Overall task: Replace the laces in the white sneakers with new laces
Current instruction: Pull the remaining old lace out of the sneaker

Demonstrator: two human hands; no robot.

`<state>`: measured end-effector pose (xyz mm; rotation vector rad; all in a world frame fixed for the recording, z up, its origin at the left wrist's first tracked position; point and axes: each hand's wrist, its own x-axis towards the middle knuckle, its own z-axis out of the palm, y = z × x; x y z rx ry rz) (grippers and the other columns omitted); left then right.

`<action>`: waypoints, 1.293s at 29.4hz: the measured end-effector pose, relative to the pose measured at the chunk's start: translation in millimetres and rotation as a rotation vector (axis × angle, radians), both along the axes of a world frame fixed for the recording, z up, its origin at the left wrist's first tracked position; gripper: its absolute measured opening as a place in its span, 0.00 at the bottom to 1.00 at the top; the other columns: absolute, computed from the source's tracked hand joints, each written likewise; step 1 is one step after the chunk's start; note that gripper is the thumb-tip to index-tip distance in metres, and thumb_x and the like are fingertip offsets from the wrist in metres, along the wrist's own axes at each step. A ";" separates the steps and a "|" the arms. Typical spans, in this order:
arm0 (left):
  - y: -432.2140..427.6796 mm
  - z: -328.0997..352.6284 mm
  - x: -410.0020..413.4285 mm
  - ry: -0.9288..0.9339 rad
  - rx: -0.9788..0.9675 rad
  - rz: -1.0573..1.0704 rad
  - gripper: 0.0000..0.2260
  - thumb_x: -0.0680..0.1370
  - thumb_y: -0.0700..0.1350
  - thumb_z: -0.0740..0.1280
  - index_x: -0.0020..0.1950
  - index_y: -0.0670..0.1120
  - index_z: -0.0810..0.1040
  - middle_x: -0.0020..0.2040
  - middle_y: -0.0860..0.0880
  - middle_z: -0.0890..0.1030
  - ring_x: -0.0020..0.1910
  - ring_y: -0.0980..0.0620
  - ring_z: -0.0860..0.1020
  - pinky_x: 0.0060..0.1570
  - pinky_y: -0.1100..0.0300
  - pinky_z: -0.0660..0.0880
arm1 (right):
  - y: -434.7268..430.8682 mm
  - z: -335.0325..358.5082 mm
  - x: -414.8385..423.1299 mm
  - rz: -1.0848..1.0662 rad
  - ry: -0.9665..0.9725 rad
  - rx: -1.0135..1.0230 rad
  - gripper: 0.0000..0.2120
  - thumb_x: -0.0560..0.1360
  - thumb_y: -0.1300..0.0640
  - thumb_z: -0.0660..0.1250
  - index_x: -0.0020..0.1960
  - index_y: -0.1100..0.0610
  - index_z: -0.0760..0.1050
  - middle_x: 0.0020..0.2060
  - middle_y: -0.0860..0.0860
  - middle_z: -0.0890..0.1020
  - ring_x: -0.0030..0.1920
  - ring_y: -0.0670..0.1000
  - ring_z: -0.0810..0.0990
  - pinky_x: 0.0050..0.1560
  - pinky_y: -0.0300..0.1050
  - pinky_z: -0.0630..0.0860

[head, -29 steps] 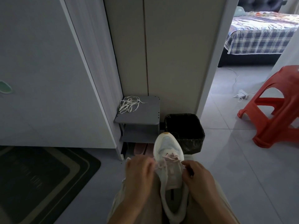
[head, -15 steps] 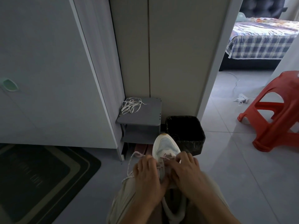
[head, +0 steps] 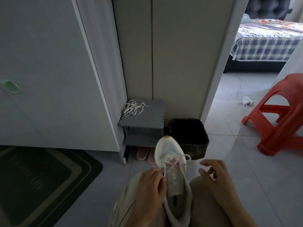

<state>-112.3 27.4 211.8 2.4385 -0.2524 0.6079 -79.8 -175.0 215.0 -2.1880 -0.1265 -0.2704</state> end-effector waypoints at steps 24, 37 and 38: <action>0.9 3.7 -7.0 0.167 0.045 -0.081 0.11 0.75 0.53 0.57 0.43 0.51 0.78 0.47 0.59 0.77 0.39 0.67 0.69 0.43 0.80 0.60 | 46.3 18.6 -9.9 0.082 -0.287 -0.663 0.20 0.53 0.51 0.80 0.43 0.52 0.81 0.41 0.50 0.82 0.42 0.51 0.79 0.37 0.47 0.78; 0.4 8.5 -7.4 0.046 -0.025 -0.024 0.05 0.74 0.47 0.62 0.39 0.49 0.72 0.37 0.59 0.70 0.38 0.73 0.66 0.41 0.82 0.60 | -12.0 26.1 -4.8 0.027 -0.055 -0.308 0.05 0.73 0.61 0.66 0.43 0.52 0.77 0.42 0.48 0.76 0.40 0.44 0.74 0.42 0.32 0.70; 0.3 10.6 -9.1 0.015 -0.016 -0.068 0.05 0.74 0.45 0.64 0.38 0.48 0.73 0.37 0.59 0.71 0.40 0.75 0.65 0.41 0.84 0.59 | -13.8 27.8 -2.0 -0.077 0.016 -0.330 0.08 0.73 0.61 0.68 0.52 0.54 0.77 0.49 0.53 0.76 0.45 0.48 0.76 0.47 0.34 0.71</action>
